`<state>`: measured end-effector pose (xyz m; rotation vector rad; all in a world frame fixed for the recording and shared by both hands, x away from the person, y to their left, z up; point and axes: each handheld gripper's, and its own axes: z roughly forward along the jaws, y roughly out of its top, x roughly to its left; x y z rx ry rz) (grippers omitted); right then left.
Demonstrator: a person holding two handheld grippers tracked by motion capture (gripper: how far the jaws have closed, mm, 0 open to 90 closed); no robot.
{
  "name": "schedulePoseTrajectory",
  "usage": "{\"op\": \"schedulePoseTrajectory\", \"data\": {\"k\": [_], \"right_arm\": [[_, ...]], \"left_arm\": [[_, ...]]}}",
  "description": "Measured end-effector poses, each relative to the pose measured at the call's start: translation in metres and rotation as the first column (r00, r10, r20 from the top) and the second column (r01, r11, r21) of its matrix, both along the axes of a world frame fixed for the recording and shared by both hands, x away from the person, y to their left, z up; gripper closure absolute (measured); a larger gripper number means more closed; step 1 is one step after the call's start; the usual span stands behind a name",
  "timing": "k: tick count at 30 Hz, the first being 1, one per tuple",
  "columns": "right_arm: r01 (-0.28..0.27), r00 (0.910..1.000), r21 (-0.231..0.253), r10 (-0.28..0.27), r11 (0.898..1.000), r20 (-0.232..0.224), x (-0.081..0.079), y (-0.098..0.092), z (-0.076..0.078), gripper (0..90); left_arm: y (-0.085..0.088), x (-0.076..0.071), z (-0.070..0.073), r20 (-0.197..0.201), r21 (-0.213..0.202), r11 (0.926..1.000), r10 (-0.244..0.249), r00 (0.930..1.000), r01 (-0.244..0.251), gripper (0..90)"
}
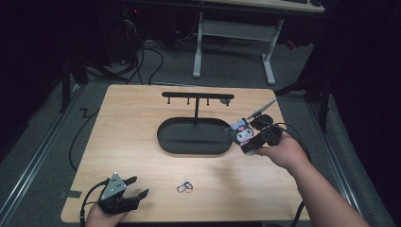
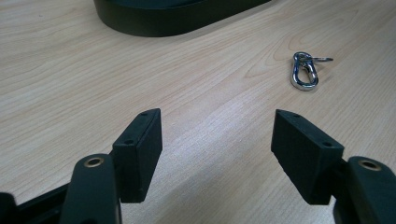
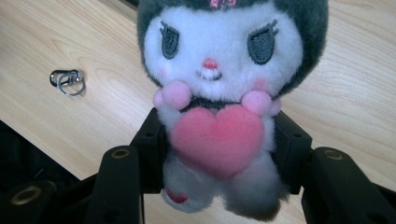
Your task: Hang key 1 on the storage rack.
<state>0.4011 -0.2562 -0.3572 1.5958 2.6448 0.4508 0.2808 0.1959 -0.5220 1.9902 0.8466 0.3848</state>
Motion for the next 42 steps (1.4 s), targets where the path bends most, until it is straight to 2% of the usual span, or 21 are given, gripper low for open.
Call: {"op": "schedulePoseTrajectory", "data": {"k": [7,13,16,27,37,42], "right_arm": [[-0.004,0.9998,-0.001,0.004,1.0,-0.02,0.005,0.002,0.003,49.5],[-0.007,0.9998,-0.001,0.007,1.0,-0.017,0.011,0.005,0.008,49.5],[0.002,0.9998,0.003,-0.002,1.0,-0.021,0.016,0.007,0.015,49.5],[-0.018,0.9998,-0.002,0.018,1.0,-0.006,0.03,0.017,0.033,49.5],[-0.008,1.0,0.001,0.008,1.0,0.003,0.041,0.022,0.046,49.5],[-0.007,0.9997,-0.006,0.007,1.0,0.023,0.049,0.029,0.056,49.4]], "left_arm": [[0.0,0.0,0.0,-0.002,-0.002,1.0,-0.001,1.0,0.001,34.4],[0.0,0.001,-0.001,-0.006,0.0,1.0,-0.006,1.0,0.006,34.4],[0.001,0.001,-0.001,-0.007,-0.001,0.9999,-0.01,0.9999,0.01,34.4],[0.0,0.001,0.0,-0.01,-0.004,0.9998,-0.019,0.9998,0.019,34.3],[0.001,0.001,0.0,-0.012,-0.007,0.9998,-0.019,0.9998,0.019,34.3],[0.002,0.001,0.0,-0.013,-0.009,0.9998,-0.018,0.9998,0.018,34.3]]}}
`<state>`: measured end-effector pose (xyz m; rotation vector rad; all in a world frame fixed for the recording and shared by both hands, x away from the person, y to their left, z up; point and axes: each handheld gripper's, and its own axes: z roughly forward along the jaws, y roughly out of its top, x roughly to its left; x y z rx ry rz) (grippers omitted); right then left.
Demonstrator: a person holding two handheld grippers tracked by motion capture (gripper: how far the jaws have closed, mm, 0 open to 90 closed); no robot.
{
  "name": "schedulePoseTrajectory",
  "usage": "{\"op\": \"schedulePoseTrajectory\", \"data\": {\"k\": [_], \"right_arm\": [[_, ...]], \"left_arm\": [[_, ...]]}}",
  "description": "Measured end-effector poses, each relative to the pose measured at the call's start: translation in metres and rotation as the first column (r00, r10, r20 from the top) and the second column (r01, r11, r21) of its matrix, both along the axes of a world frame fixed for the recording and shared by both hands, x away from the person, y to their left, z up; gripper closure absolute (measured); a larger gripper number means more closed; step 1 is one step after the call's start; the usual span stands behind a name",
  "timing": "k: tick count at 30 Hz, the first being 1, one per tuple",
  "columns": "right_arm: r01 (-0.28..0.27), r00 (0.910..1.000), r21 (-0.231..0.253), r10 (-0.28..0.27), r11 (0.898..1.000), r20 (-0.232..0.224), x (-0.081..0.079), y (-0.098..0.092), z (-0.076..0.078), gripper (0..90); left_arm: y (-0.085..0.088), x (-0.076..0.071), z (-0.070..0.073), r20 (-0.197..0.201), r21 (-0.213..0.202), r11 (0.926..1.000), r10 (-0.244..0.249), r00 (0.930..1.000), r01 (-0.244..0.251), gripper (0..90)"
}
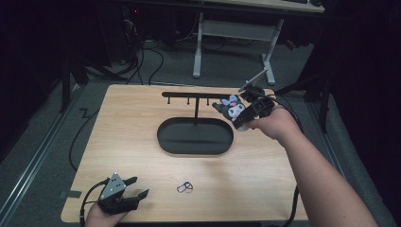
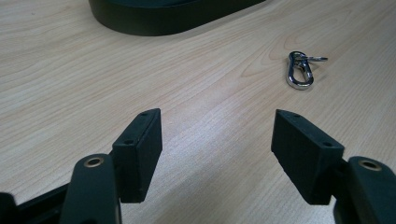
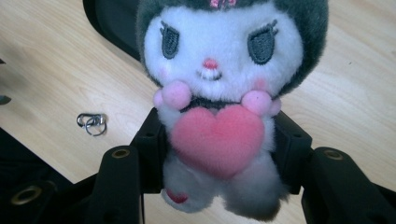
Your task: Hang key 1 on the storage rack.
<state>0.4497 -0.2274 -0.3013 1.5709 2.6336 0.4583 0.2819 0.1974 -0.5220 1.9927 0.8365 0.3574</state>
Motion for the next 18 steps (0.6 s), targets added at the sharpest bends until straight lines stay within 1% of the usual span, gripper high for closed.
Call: {"op": "schedulePoseTrajectory", "data": {"k": [1,2,5,7,8,9,14,15,16,18], "right_arm": [[0.0,1.0,0.0,0.0,1.0,0.0,0.0,0.0,0.0,49.4],[0.018,0.9998,-0.002,-0.018,1.0,0.005,0.003,0.001,0.003,49.5],[0.013,0.9998,-0.012,-0.012,1.0,0.015,0.006,0.001,0.004,49.5],[0.016,0.9997,-0.012,-0.016,1.0,0.019,0.009,0.001,0.005,49.5],[0.031,0.9991,-0.019,-0.03,0.999,0.03,0.011,0.001,0.006,49.5],[0.031,0.999,-0.019,-0.03,0.999,0.034,0.011,0.0,0.006,49.5],[0.05,0.9981,-0.023,-0.049,0.998,0.036,0.013,-0.004,0.004,49.4],[0.057,0.9975,-0.018,-0.056,0.998,0.042,0.012,-0.008,0.002,49.4],[0.064,0.9972,-0.015,-0.064,0.998,0.038,0.011,-0.009,0.001,49.4],[0.064,0.9972,-0.024,-0.063,0.998,0.04,0.009,-0.012,-0.003,49.4]], "left_arm": [[0.0,0.0,0.0,0.0,0.0,1.0,0.0,1.0,0.0,34.3],[0.0,0.0,0.0,0.001,-0.001,1.0,0.002,1.0,-0.002,34.3],[0.001,0.0,0.0,0.001,-0.001,1.0,0.002,1.0,-0.002,34.3],[0.001,0.0,0.0,0.001,-0.002,1.0,0.002,1.0,-0.002,34.3],[0.001,0.0,0.0,0.001,-0.002,1.0,0.002,1.0,-0.002,34.3],[0.001,0.0,0.0,0.001,-0.002,1.0,0.002,1.0,-0.002,34.3],[0.001,0.0,-0.001,-0.003,-0.001,1.0,0.0,1.0,0.0,34.3],[0.001,0.0,-0.001,-0.008,0.005,1.0,-0.005,1.0,0.005,34.3],[0.0,0.001,-0.001,-0.008,0.006,1.0,-0.005,1.0,0.005,34.3],[0.0,0.001,-0.002,-0.011,0.006,1.0,-0.007,0.9999,0.007,34.3]]}}
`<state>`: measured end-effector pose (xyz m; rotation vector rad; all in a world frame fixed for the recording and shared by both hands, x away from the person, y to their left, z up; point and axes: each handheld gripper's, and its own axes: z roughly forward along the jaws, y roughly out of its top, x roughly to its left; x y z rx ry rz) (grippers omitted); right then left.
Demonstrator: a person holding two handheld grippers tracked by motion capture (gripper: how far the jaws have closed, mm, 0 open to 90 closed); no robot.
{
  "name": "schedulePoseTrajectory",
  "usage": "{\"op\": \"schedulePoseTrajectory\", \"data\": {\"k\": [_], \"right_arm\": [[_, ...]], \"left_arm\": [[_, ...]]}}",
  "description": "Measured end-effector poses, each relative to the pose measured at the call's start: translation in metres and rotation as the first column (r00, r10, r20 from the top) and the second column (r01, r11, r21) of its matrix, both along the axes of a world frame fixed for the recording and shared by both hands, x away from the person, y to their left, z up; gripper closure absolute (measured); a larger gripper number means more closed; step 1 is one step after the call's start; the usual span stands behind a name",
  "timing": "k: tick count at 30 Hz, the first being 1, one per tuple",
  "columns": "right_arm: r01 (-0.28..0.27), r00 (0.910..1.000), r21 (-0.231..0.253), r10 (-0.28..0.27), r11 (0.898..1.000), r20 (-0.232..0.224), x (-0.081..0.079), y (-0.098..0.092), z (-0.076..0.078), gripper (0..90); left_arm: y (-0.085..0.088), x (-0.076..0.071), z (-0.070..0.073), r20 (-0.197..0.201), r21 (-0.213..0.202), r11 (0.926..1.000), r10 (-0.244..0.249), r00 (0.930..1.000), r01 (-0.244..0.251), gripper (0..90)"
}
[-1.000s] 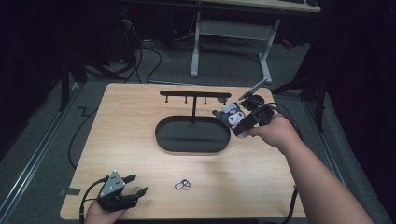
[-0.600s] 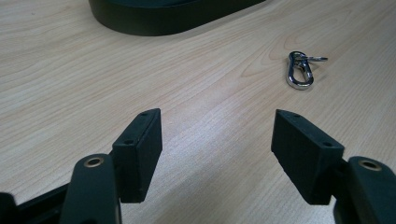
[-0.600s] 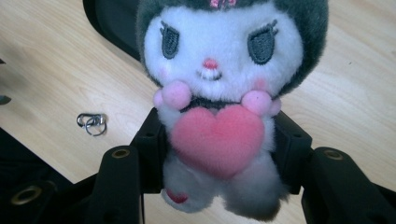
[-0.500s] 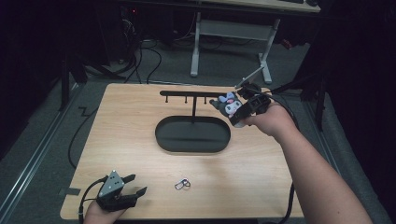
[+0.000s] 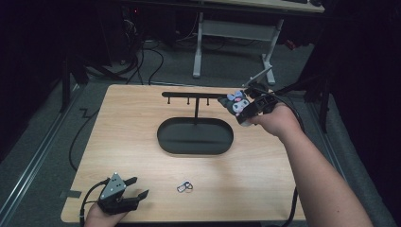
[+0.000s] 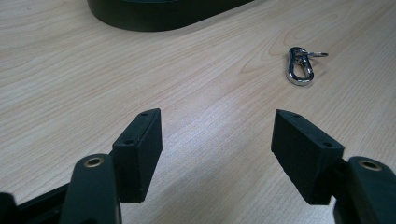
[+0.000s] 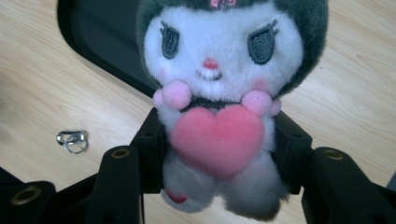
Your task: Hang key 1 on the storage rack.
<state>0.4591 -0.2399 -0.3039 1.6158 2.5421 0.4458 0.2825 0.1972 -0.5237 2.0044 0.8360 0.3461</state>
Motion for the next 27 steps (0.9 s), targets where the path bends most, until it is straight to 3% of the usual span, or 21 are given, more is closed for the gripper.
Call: {"op": "schedulePoseTrajectory", "data": {"k": [6,16,27], "right_arm": [[0.007,1.0,0.008,-0.007,1.0,-0.007,-0.004,-0.008,-0.012,49.2],[0.03,0.9991,0.022,-0.029,0.999,-0.03,-0.006,-0.014,-0.056,49.1],[0.039,0.9992,0.058,-0.039,0.998,-0.009,0.0,-0.01,-0.083,47.7]], "left_arm": [[-0.001,0.0,0.0,0.002,0.008,1.0,-0.004,1.0,0.004,34.3],[-0.003,-0.001,-0.001,-0.002,0.012,0.9999,-0.01,0.9999,0.01,34.3],[-0.003,-0.001,-0.002,-0.005,0.024,0.9997,-0.011,0.9999,0.011,34.4]]}}
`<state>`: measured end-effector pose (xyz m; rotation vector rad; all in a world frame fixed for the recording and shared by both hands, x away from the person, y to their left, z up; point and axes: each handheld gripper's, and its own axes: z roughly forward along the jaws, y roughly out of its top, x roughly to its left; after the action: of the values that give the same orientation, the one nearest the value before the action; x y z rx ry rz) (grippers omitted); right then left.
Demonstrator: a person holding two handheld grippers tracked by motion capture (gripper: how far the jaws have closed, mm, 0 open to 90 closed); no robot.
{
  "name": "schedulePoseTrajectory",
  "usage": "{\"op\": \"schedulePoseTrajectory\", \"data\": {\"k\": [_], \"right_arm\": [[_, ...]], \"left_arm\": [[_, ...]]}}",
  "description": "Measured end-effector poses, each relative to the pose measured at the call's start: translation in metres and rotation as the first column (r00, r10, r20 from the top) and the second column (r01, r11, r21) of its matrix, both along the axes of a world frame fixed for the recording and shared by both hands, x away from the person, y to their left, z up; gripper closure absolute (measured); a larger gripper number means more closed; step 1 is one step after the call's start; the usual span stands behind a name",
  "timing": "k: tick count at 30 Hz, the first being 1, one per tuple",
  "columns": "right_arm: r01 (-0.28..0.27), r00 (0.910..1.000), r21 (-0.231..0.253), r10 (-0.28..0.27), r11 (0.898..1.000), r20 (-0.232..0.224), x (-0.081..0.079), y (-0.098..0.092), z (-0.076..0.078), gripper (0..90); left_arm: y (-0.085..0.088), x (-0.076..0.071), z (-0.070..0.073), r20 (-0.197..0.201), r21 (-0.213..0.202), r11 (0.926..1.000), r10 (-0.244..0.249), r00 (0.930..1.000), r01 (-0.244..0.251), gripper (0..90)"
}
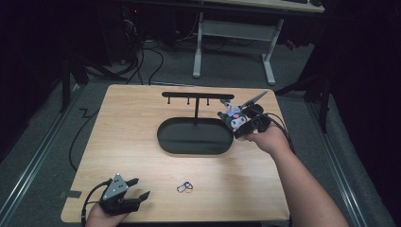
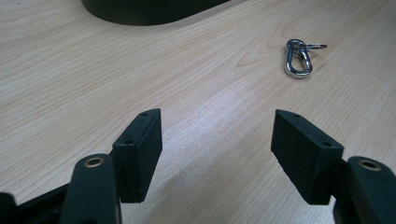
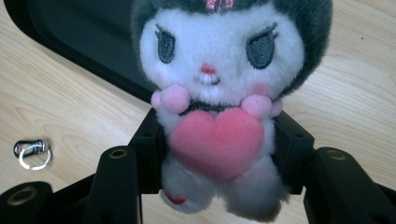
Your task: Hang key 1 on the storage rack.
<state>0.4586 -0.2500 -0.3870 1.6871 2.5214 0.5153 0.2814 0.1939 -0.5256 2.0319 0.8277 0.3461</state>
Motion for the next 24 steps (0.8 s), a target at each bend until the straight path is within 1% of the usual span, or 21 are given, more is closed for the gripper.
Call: {"op": "schedulePoseTrajectory", "data": {"k": [2,3,5,6,7,10,11,15,17,18,19,22,23,24], "right_arm": [[0.002,1.0,0.006,-0.002,1.0,0.003,0.001,0.001,-0.002,47.4],[0.002,1.0,0.005,-0.002,1.0,0.008,0.002,0.003,-0.008,46.9],[0.001,1.0,0.006,-0.001,1.0,0.005,0.003,0.005,-0.012,46.3],[0.001,1.0,0.006,-0.001,1.0,0.005,0.003,0.005,-0.012,46.3],[0.011,0.9999,0.009,-0.011,1.0,0.013,0.004,0.007,-0.017,45.7],[0.017,0.9998,0.013,-0.017,1.0,0.013,0.006,0.008,-0.021,44.8],[0.029,0.9995,0.011,-0.029,1.0,0.012,0.007,0.008,-0.024,44.2],[0.039,0.9991,0.012,-0.04,0.999,0.017,0.008,0.007,-0.027,41.8],[0.047,0.9987,0.02,-0.047,0.999,0.019,0.008,0.007,-0.027,36.8],[0.047,0.9987,0.02,-0.047,0.999,0.019,0.008,0.007,-0.027,36.8],[0.049,0.9982,0.026,-0.049,0.998,0.033,0.007,0.006,-0.026,35.6],[0.042,0.998,0.024,-0.044,0.999,0.047,0.004,0.005,-0.023,35.7],[0.04,0.9975,0.042,-0.042,0.998,0.057,-0.001,0.004,-0.022,36.7],[0.04,0.9975,0.042,-0.042,0.998,0.057,-0.001,0.004,-0.022,36.7]], "left_arm": [[-0.001,0.0,0.0,0.0,-0.001,1.0,-0.001,1.0,0.001,34.4],[-0.001,0.0,0.0,-0.001,0.0,1.0,-0.003,1.0,0.003,34.5],[-0.002,0.0,-0.001,-0.001,0.004,1.0,-0.004,1.0,0.004,34.4],[-0.002,0.0,-0.001,-0.001,0.004,1.0,-0.004,1.0,0.004,34.4],[-0.002,-0.001,-0.001,-0.003,0.004,1.0,-0.004,1.0,0.004,34.4],[-0.001,-0.001,-0.001,-0.005,0.004,1.0,-0.005,1.0,0.005,34.4],[-0.001,-0.001,-0.001,-0.004,0.003,1.0,-0.004,1.0,0.004,34.5],[-0.002,-0.001,0.0,-0.004,0.007,0.9999,-0.008,1.0,0.008,34.5],[-0.003,-0.002,0.0,-0.001,0.003,1.0,-0.009,1.0,0.009,34.5],[-0.003,-0.002,0.0,-0.001,0.003,1.0,-0.009,1.0,0.009,34.5],[-0.004,-0.002,0.001,0.002,0.005,0.9999,-0.012,0.9999,0.012,34.4],[-0.005,-0.003,0.001,0.001,0.002,0.9999,-0.012,0.9999,0.012,34.2],[-0.005,-0.003,0.002,0.0,0.004,0.9999,-0.014,0.9999,0.014,34.2],[-0.005,-0.003,0.002,-0.002,0.005,0.9999,-0.014,0.9999,0.014,34.2]]}}
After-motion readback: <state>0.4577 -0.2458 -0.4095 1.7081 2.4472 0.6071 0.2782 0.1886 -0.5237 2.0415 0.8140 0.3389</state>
